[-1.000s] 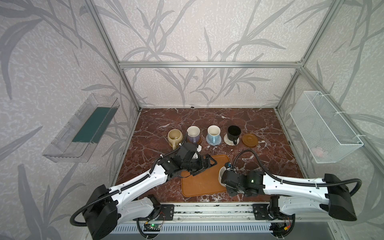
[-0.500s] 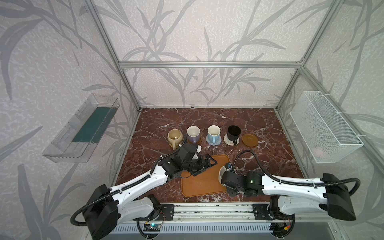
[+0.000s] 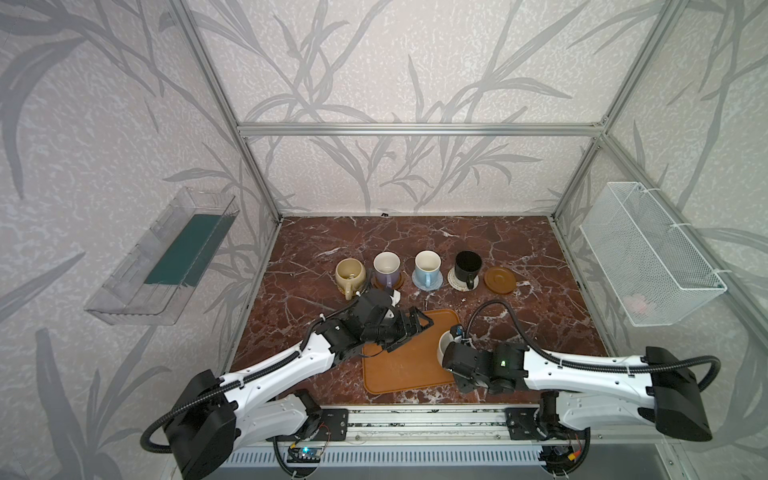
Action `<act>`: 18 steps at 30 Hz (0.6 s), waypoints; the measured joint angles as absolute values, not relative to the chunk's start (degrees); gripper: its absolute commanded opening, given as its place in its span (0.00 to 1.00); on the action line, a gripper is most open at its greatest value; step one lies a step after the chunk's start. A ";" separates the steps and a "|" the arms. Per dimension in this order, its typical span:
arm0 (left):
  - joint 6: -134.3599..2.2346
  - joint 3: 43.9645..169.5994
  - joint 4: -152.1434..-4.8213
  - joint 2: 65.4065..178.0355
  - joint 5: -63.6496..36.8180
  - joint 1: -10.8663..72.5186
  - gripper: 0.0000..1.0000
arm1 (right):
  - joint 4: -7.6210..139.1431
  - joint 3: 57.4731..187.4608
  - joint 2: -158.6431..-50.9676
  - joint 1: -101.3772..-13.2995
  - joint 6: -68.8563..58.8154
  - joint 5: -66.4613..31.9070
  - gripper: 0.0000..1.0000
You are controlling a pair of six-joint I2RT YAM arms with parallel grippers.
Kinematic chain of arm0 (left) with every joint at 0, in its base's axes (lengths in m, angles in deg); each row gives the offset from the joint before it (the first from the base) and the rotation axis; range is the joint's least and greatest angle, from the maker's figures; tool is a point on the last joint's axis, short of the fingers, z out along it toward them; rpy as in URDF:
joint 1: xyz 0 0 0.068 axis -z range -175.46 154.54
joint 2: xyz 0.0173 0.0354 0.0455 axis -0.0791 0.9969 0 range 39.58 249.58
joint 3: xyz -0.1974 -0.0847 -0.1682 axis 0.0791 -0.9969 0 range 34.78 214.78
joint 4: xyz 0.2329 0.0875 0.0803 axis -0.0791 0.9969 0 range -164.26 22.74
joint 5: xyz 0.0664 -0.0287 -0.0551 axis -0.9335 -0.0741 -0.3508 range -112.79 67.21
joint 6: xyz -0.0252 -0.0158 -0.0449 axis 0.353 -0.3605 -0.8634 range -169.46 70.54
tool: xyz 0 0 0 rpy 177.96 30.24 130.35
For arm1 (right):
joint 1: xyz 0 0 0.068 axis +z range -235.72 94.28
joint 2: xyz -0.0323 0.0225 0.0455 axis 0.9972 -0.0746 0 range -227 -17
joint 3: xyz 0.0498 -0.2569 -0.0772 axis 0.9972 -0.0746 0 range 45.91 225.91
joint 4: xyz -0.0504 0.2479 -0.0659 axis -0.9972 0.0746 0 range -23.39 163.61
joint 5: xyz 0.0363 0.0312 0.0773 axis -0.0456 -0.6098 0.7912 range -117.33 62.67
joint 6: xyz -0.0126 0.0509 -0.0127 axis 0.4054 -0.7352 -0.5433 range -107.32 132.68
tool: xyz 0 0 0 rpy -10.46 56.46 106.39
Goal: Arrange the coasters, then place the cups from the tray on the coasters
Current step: 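Move the right gripper back to the white speckled mug on the tray and grasp it, then carry the white speckled mug with the right gripper toward the wooden coaster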
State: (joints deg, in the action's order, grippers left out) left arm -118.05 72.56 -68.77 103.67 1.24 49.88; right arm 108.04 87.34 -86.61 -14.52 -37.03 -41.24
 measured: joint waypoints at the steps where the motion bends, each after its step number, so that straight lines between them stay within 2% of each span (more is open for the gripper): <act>1: -118.16 72.56 -68.90 103.50 0.96 49.88 0.98 | 108.48 87.41 -86.19 -14.52 -37.08 -41.39 0.00; 9: -118.73 73.24 -70.08 103.39 -0.68 49.92 0.98 | 108.76 87.54 -80.23 -14.52 -37.97 -43.93 0.00; 18: -120.02 77.22 -71.24 103.41 -4.29 49.92 0.99 | 109.24 91.80 -78.67 -17.36 -35.42 -46.88 0.00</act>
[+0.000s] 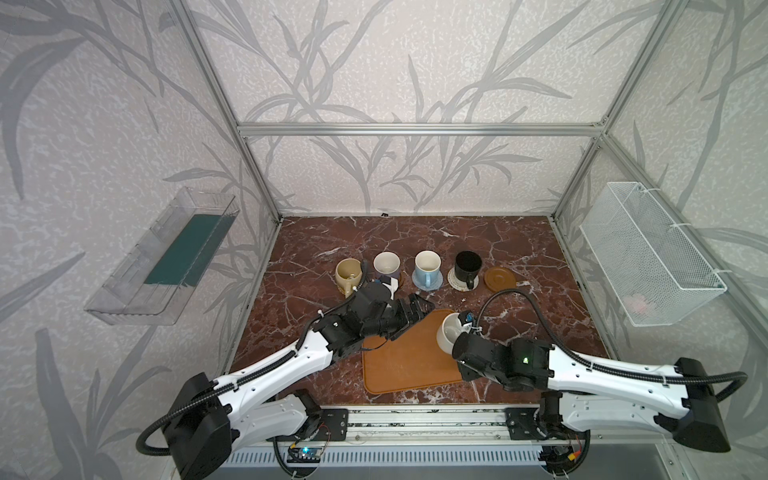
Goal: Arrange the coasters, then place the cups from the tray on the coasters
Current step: 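Carry the white speckled mug with the right gripper toward the wooden coaster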
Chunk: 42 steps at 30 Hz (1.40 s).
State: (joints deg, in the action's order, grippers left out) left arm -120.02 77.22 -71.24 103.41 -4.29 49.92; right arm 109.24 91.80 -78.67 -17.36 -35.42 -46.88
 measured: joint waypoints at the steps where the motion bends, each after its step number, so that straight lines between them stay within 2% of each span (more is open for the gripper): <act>1: -120.11 77.57 -71.56 103.41 -4.61 49.92 0.99 | 109.31 92.15 -78.37 -18.19 -34.85 -46.82 0.00; 9: -121.05 79.58 -75.96 104.57 -9.44 49.92 0.99 | 110.71 95.98 -74.26 -28.20 -29.38 -45.04 0.00; 14: -119.87 85.70 -75.65 109.36 -11.37 49.99 0.99 | 110.75 98.75 -72.88 -36.90 -25.41 -42.42 0.00; 28: -109.38 117.41 -64.44 132.18 -7.15 50.01 0.99 | 110.97 107.98 -79.05 -63.55 -13.39 -28.02 0.00; 35: -103.96 131.44 -55.54 142.58 -3.50 49.81 0.99 | 110.62 110.38 -84.77 -72.09 -8.66 -22.34 0.00; 42: -99.48 146.81 -47.65 153.09 0.09 49.79 0.98 | 110.34 113.33 -92.18 -76.33 -4.84 -22.07 0.00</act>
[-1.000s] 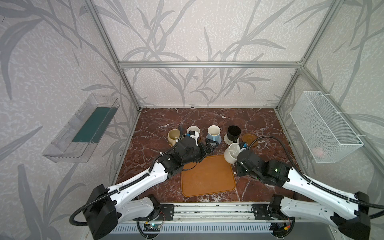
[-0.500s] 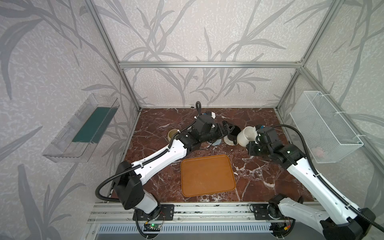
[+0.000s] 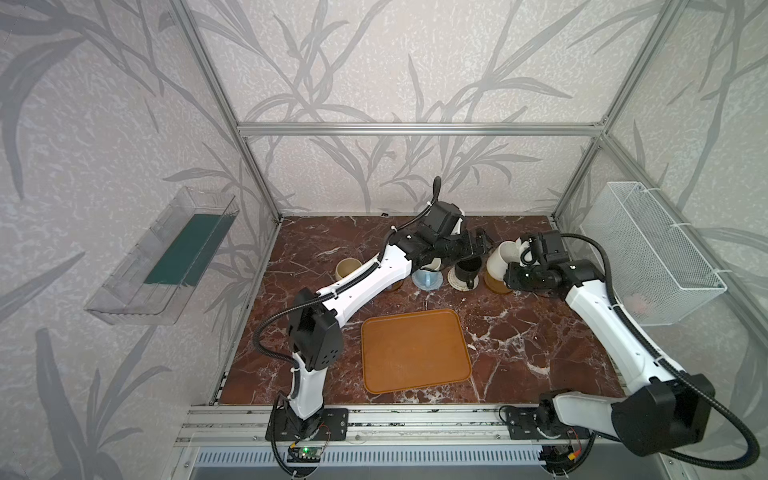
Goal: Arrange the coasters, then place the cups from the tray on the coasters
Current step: 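Carry the white speckled mug with the right gripper toward the wooden coaster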
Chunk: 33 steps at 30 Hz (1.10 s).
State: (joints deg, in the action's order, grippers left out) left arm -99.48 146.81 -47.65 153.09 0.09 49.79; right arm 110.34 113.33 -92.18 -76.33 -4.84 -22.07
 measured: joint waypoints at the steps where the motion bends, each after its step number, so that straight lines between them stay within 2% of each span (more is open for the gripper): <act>1: -98.99 148.62 -46.73 154.45 0.39 49.79 0.98 | 110.18 113.73 -93.41 -76.71 -4.49 -22.09 0.00; 16: -97.40 163.73 -37.95 167.23 0.83 49.79 0.97 | 106.95 118.40 -107.04 -79.59 0.54 -24.28 0.00; 33: -97.62 164.19 -35.54 168.63 2.88 48.55 0.98 | 108.94 125.53 -119.85 -81.95 4.80 -23.82 0.00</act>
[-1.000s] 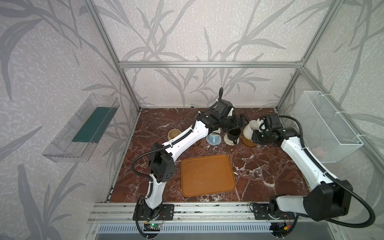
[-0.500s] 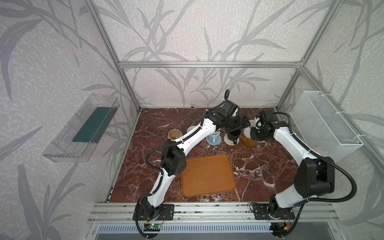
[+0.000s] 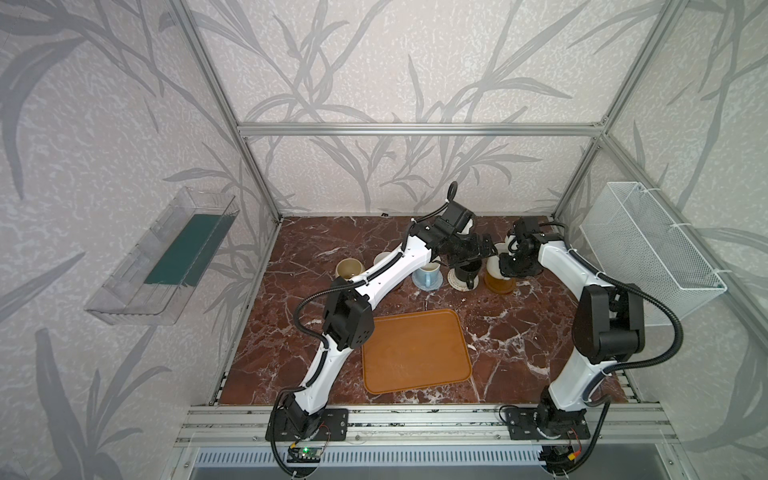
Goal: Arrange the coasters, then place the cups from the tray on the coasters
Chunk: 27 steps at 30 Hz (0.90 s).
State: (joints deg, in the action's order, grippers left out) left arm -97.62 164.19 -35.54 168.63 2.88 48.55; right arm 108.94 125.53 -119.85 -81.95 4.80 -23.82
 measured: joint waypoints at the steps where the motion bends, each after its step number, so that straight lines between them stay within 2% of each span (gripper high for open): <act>1: -97.62 164.19 -35.50 168.63 2.88 48.44 0.98 | 109.05 125.46 -119.87 -81.97 4.87 -23.82 0.00; 27: -97.68 160.36 -37.07 168.24 2.84 48.24 0.98 | 108.11 121.29 -118.87 -79.02 5.85 -29.85 0.00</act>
